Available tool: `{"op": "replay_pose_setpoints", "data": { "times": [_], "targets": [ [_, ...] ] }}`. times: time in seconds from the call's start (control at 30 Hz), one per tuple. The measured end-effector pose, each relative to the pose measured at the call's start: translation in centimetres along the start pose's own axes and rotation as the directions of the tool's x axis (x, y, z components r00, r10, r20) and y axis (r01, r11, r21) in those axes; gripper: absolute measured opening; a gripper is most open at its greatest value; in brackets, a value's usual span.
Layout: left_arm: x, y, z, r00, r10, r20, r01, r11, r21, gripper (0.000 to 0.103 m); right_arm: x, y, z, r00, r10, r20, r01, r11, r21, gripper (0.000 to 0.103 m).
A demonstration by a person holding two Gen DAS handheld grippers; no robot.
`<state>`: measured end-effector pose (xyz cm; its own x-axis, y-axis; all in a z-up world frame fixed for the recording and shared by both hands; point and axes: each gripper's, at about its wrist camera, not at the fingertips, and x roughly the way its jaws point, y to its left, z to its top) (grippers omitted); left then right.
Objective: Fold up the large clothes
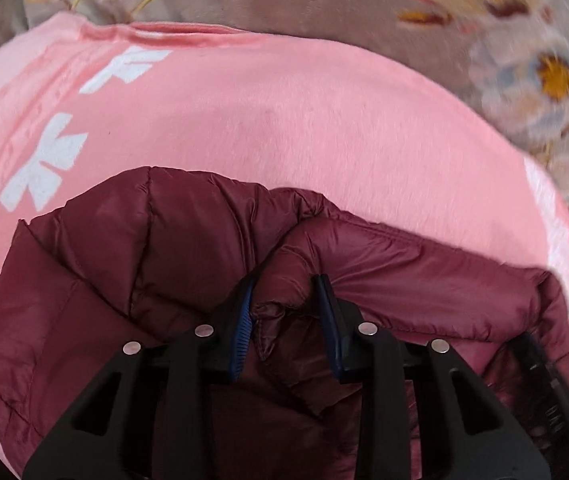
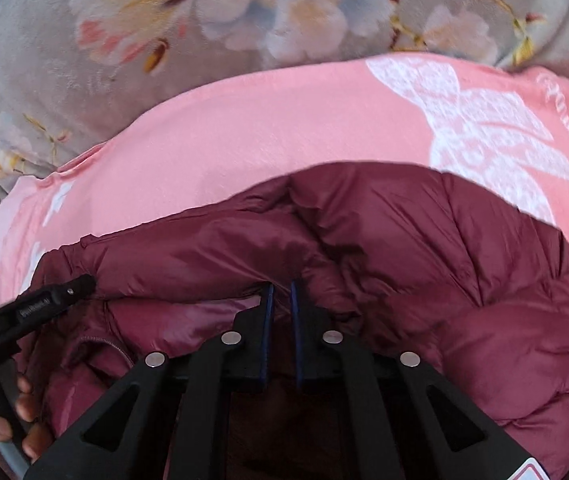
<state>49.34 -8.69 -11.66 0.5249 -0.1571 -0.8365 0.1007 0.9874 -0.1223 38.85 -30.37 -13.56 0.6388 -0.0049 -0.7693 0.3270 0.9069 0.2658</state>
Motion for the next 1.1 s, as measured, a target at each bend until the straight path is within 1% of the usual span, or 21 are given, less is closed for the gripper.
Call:
{"op": "replay_pose_setpoints", "data": {
  "times": [0.07,0.1,0.13,0.2,0.33,0.37,0.47,0.57,0.73,0.9,1.1],
  "targets": [
    [0.2,-0.1,-0.1,1.0,0.007,0.011,-0.007,1.0,0.008,0.031,-0.9,-0.3,-0.1,1.0,0.008,0.018,-0.009,1.0,0.026,0.005],
    [0.2,-0.1,-0.2,1.0,0.009,0.016,-0.009,1.0,0.01,0.031,-1.6,-0.2,-0.1,0.999,0.022,0.045,-0.024,0.999,0.036,0.006],
    [0.3,-0.2,-0.3,1.0,0.011,0.026,-0.012,1.0,0.013,0.031,-2.2,0.1,0.0,0.997,0.018,0.08,-0.02,0.999,0.03,0.006],
    [0.2,-0.4,-0.4,0.999,0.018,0.044,-0.019,1.0,0.021,0.032,-2.2,0.8,0.4,0.995,-0.013,0.095,0.013,1.0,0.007,0.006],
    [0.0,-0.7,-1.0,0.995,0.03,0.094,-0.034,0.999,0.04,0.032,1.3,1.2,0.3,0.998,-0.057,0.003,0.057,0.998,-0.008,0.006],
    [0.0,-0.6,-0.9,0.995,0.024,0.099,-0.028,0.999,0.035,0.032,1.8,1.2,0.0,0.998,-0.063,-0.001,0.063,0.998,-0.015,0.005],
    [0.1,-0.3,-1.0,0.994,0.006,0.111,-0.008,1.0,0.024,0.032,1.9,1.6,-0.6,0.995,-0.098,0.013,0.098,0.994,-0.054,0.005],
    [0.1,-0.3,-1.1,0.993,0.005,0.118,-0.008,1.0,0.025,0.033,2.3,2.0,-1.1,0.992,-0.127,0.022,0.129,0.988,-0.081,0.005],
    [0.2,-0.4,-1.1,0.992,0.008,0.123,-0.011,1.0,0.029,0.033,2.2,1.7,-1.1,0.992,-0.124,0.024,0.126,0.989,-0.078,0.005],
    [0.2,-0.5,-1.2,0.992,0.011,0.126,-0.015,0.999,0.031,0.033,2.2,2.0,-1.1,0.989,-0.146,0.026,0.147,0.984,-0.096,0.005],
    [0.2,-0.5,-1.2,0.992,0.013,0.127,-0.018,0.999,0.036,0.033,2.3,2.2,-1.1,0.988,-0.153,0.025,0.155,0.983,-0.101,0.005]
  ]
}}
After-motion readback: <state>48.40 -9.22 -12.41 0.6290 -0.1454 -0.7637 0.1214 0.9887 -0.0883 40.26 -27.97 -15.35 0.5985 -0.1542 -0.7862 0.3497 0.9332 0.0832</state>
